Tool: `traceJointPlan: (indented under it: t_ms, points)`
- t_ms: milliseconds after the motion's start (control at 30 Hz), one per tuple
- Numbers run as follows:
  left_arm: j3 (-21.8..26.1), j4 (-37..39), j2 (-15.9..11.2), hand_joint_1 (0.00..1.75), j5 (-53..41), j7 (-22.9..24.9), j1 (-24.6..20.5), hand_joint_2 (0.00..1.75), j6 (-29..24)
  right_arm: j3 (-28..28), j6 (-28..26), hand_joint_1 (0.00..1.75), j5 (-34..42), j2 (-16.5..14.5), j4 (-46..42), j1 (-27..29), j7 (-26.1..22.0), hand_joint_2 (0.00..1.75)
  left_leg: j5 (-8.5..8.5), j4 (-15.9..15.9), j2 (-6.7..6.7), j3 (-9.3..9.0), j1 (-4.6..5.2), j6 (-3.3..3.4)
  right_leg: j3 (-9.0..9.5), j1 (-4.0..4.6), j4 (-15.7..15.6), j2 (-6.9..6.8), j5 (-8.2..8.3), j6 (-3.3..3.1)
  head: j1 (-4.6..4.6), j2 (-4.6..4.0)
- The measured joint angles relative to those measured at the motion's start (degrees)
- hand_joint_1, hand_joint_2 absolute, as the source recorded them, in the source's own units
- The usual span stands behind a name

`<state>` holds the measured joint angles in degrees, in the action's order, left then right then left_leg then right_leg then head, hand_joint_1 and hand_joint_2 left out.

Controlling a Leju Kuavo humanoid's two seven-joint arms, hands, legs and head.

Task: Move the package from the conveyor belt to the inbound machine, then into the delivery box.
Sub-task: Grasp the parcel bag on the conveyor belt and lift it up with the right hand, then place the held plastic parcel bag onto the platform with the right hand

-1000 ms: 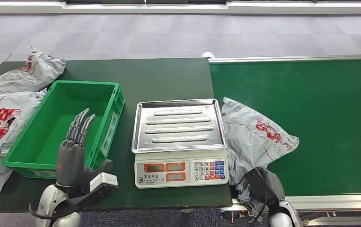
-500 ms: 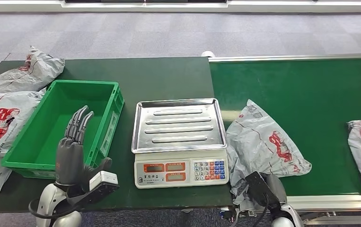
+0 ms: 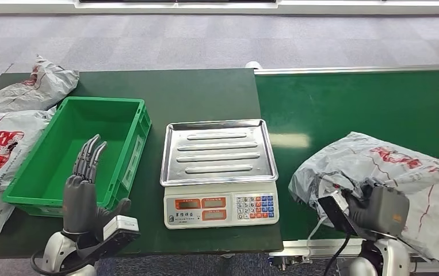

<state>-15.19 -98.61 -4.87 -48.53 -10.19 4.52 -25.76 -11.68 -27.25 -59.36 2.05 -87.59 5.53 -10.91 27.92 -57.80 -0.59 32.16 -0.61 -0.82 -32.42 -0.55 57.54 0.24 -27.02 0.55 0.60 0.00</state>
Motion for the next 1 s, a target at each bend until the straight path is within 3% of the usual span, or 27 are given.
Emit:
traceJointPlan:
  t_ms: [167,333,600,800,1000]
  points:
    - [0.00,-0.43,0.08,0.00,-0.29,0.23,0.06,0.00,0.23,7.25,-1.49,1.75,-4.86,2.16,-7.19,-1.77,1.53,1.75,-0.15,-0.01,0.09,-0.41,0.00,0.03,0.00,0.00,0.00,-0.07,0.07,0.04,0.01,0.00]
    - [-0.01,-0.49,0.09,0.00,0.79,0.00,-0.39,0.00,0.53,12.44,-0.90,1.75,-4.23,4.00,-9.91,-2.99,1.18,1.75,-0.17,0.00,0.16,-0.36,0.00,0.02,-0.01,0.00,0.01,-0.12,0.07,0.04,-0.01,0.00]
    - [-0.51,0.95,0.82,0.00,2.38,-1.39,-3.32,0.00,1.04,21.74,-1.09,1.75,-4.36,5.09,-8.22,-11.76,-0.04,1.75,-0.33,0.00,0.17,-0.36,0.01,0.02,-0.04,-0.01,0.00,-0.11,0.20,0.04,-0.01,0.00]
    - [-0.61,1.86,1.31,0.00,2.73,-1.62,-4.06,0.00,1.33,25.77,-0.52,1.75,-4.88,5.12,-6.29,-15.68,-0.66,1.75,-0.35,0.00,0.17,-0.26,0.01,0.01,-0.10,-0.01,0.02,-0.12,0.23,0.02,-0.01,0.00]
    - [-0.79,3.33,2.33,0.00,4.24,-2.78,-6.31,0.00,1.42,35.65,0.02,1.75,-6.74,3.51,-0.43,-25.14,0.14,1.75,-0.50,0.00,0.16,-0.23,-0.01,-0.07,-0.17,0.02,0.03,-0.10,0.32,-0.03,0.01,0.00]
